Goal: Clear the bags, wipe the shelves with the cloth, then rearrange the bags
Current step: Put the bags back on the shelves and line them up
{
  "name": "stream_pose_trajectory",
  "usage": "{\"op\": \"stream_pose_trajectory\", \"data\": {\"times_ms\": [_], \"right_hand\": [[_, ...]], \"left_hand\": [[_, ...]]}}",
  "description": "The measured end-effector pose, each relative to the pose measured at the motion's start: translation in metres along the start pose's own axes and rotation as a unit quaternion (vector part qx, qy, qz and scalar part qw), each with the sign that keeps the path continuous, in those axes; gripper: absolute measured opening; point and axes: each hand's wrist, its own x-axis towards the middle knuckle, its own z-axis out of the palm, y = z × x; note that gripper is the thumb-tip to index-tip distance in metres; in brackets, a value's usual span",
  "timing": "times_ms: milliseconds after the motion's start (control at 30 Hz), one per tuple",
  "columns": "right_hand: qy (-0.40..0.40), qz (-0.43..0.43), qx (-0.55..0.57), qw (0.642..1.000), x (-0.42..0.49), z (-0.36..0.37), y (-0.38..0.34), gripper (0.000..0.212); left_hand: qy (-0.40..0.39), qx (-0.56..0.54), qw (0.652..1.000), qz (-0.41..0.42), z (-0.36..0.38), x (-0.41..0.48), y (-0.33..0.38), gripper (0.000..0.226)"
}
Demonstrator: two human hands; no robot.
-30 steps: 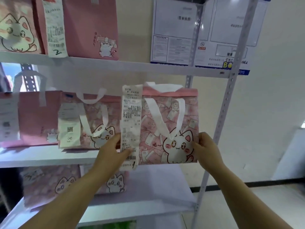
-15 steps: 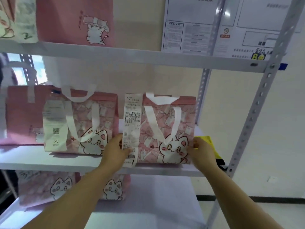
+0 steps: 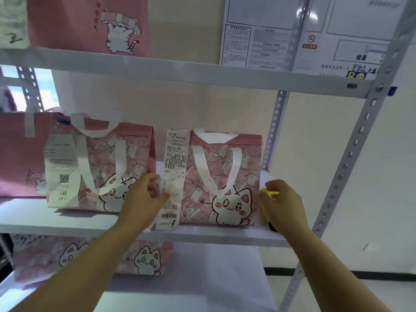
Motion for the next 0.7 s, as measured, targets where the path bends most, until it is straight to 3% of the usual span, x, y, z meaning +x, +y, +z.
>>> {"op": "stream_pose_trajectory", "data": {"times_ms": [100, 267, 433, 700], "right_hand": [[0.028, -0.109, -0.012, 0.994, -0.006, -0.017, -0.017, 0.023], [-0.012, -0.246, -0.008, 0.969, -0.025, -0.034, -0.066, 0.015], [-0.054, -0.353, 0.018, 0.934, -0.042, -0.035, -0.137, 0.030], [-0.097, -0.466, 0.091, 0.875, -0.061, -0.006, -0.259, 0.005]], "left_hand": [[0.012, -0.005, 0.999, 0.036, -0.021, -0.009, 0.015, 0.042], [0.011, 0.014, 0.993, 0.114, -0.064, -0.030, 0.040, 0.020], [0.039, 0.055, 0.983, 0.174, -0.119, -0.041, 0.061, 0.015], [0.109, 0.110, 0.959, 0.238, -0.220, -0.038, 0.078, 0.017]]}}
